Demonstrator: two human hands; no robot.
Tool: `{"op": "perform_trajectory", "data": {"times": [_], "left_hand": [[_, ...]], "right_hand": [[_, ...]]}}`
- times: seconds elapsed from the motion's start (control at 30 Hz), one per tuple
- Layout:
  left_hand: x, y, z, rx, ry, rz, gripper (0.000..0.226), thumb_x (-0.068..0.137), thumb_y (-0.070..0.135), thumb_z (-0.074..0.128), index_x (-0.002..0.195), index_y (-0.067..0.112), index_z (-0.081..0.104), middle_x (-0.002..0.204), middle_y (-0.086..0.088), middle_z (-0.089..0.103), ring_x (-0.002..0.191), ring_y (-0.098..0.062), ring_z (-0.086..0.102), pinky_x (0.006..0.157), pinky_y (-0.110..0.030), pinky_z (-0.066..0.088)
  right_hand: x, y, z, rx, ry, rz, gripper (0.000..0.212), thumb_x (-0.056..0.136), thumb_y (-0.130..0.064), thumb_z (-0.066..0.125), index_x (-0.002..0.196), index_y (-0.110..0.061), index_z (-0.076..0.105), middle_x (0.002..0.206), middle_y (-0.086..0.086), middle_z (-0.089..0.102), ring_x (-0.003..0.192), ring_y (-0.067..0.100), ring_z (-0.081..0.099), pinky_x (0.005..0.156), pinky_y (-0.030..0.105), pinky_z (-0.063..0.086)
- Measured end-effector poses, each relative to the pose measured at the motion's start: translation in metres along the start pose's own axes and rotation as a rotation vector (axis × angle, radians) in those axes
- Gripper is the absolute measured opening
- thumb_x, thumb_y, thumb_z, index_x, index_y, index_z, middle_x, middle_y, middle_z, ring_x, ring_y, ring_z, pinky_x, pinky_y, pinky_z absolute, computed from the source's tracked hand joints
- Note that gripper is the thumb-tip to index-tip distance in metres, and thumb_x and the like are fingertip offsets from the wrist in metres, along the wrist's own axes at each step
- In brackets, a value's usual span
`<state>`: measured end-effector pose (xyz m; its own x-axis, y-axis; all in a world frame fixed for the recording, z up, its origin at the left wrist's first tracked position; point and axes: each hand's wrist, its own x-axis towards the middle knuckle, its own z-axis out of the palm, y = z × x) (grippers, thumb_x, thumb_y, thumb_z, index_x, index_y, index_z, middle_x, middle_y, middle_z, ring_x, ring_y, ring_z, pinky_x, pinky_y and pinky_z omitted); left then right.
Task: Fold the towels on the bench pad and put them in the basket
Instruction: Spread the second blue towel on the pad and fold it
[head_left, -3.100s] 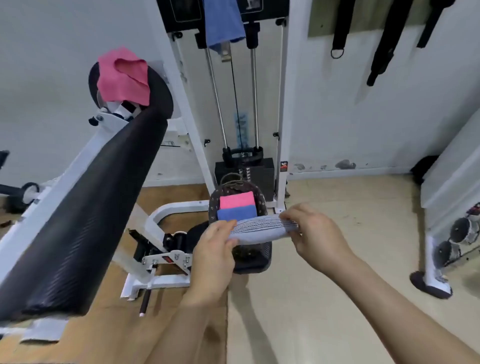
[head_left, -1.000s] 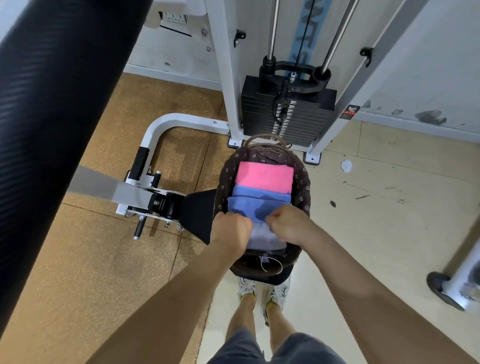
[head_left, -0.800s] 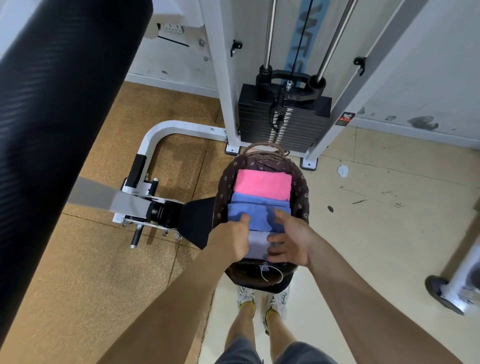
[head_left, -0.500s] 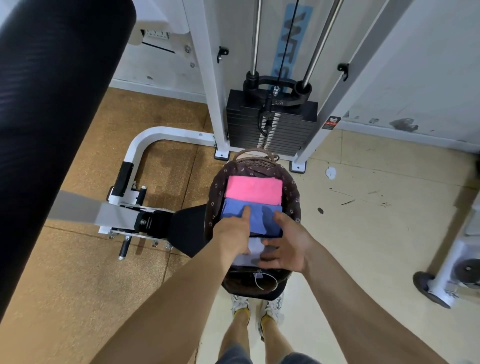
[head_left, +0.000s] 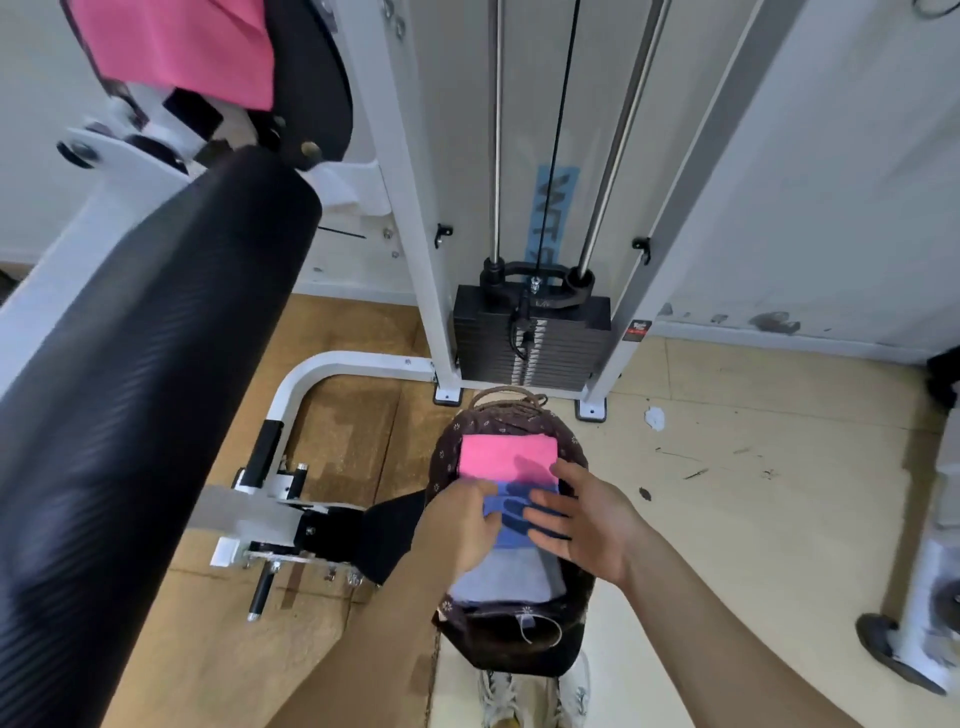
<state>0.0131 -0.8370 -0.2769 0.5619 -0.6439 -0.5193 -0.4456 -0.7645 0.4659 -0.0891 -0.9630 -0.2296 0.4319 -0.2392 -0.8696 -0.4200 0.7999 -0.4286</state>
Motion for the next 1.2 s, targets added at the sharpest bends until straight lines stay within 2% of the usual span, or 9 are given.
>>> {"op": "perform_trajectory", "data": {"times": [0.13,0.2,0.3,0.4,0.53,0.77,0.9,1.03,1.2], "left_hand": [[-0.030,0.038,-0.057,-0.260,0.246,0.065,0.022,0.094,0.012,0.054,0.109,0.020,0.068,0.103,0.006,0.069,0.087,-0.007,0.063,0.076,-0.014,0.047],[-0.049,0.064,-0.085,-0.302,0.347,0.122,0.021,0.092,0.009,0.056,0.093,0.023,0.071,0.089,0.010,0.070,0.078,-0.001,0.061,0.067,-0.004,0.042],[-0.068,0.104,-0.120,-0.370,0.410,0.184,0.028,0.090,0.005,0.055,0.078,0.025,0.070,0.074,0.003,0.071,0.070,-0.012,0.063,0.063,-0.016,0.047],[-0.073,0.149,-0.150,-0.393,0.510,0.272,0.034,0.088,0.005,0.056,0.071,0.032,0.068,0.072,0.009,0.070,0.067,-0.011,0.062,0.065,-0.028,0.051],[-0.070,0.217,-0.181,-0.325,0.641,0.371,0.038,0.090,0.007,0.053,0.074,0.040,0.064,0.081,0.020,0.068,0.078,0.008,0.059,0.067,-0.013,0.041],[-0.061,0.327,-0.252,-0.042,0.894,0.527,0.025,0.094,0.014,0.052,0.103,0.030,0.068,0.098,0.022,0.062,0.089,0.010,0.054,0.074,-0.001,0.035],[-0.053,0.371,-0.313,0.182,0.999,0.556,0.023,0.093,0.017,0.049,0.106,0.024,0.067,0.102,0.012,0.064,0.095,-0.006,0.055,0.081,-0.018,0.042],[-0.041,0.403,-0.378,0.342,1.116,0.479,0.026,0.097,0.025,0.041,0.113,0.022,0.062,0.107,0.005,0.063,0.099,-0.015,0.055,0.085,-0.037,0.048],[-0.005,0.416,-0.466,0.401,1.212,0.359,0.029,0.098,0.030,0.038,0.100,0.013,0.062,0.096,0.000,0.059,0.088,-0.020,0.053,0.074,-0.038,0.048]], "right_hand": [[-0.060,-0.043,-0.002,-0.158,-0.084,-0.210,0.021,0.098,-0.032,0.048,0.107,-0.018,0.063,0.089,0.002,0.076,0.081,0.017,0.072,0.095,0.040,0.048],[-0.090,-0.066,-0.006,-0.236,-0.091,-0.332,0.024,0.097,-0.030,0.051,0.110,-0.017,0.065,0.095,0.005,0.076,0.084,0.018,0.072,0.088,0.038,0.052],[-0.129,-0.106,-0.012,-0.308,-0.112,-0.507,0.024,0.097,-0.028,0.052,0.111,-0.016,0.067,0.101,0.009,0.074,0.089,0.019,0.068,0.078,0.032,0.051],[-0.162,-0.151,-0.022,-0.354,-0.168,-0.645,0.023,0.097,-0.027,0.053,0.109,-0.015,0.069,0.104,0.010,0.073,0.089,0.018,0.065,0.079,0.032,0.051],[-0.197,-0.213,-0.042,-0.429,-0.238,-0.792,0.024,0.096,-0.030,0.055,0.111,-0.018,0.069,0.107,0.008,0.072,0.089,0.016,0.065,0.077,0.030,0.052],[-0.247,-0.327,-0.060,-0.655,-0.236,-1.091,0.023,0.096,-0.032,0.054,0.111,-0.021,0.067,0.111,-0.001,0.069,0.096,0.013,0.064,0.076,0.027,0.053],[-0.278,-0.390,-0.043,-0.795,-0.221,-1.278,0.021,0.095,-0.029,0.054,0.111,-0.024,0.067,0.104,-0.004,0.067,0.094,0.007,0.060,0.074,0.024,0.050],[-0.299,-0.451,-0.011,-0.950,-0.149,-1.470,0.038,0.093,-0.031,0.054,0.131,-0.028,0.054,0.128,-0.009,0.058,0.104,0.004,0.059,0.082,0.022,0.049],[-0.313,-0.515,0.040,-1.260,0.029,-1.748,0.047,0.093,-0.029,0.052,0.139,-0.025,0.047,0.139,-0.005,0.052,0.126,0.015,0.050,0.098,0.022,0.038]]}}
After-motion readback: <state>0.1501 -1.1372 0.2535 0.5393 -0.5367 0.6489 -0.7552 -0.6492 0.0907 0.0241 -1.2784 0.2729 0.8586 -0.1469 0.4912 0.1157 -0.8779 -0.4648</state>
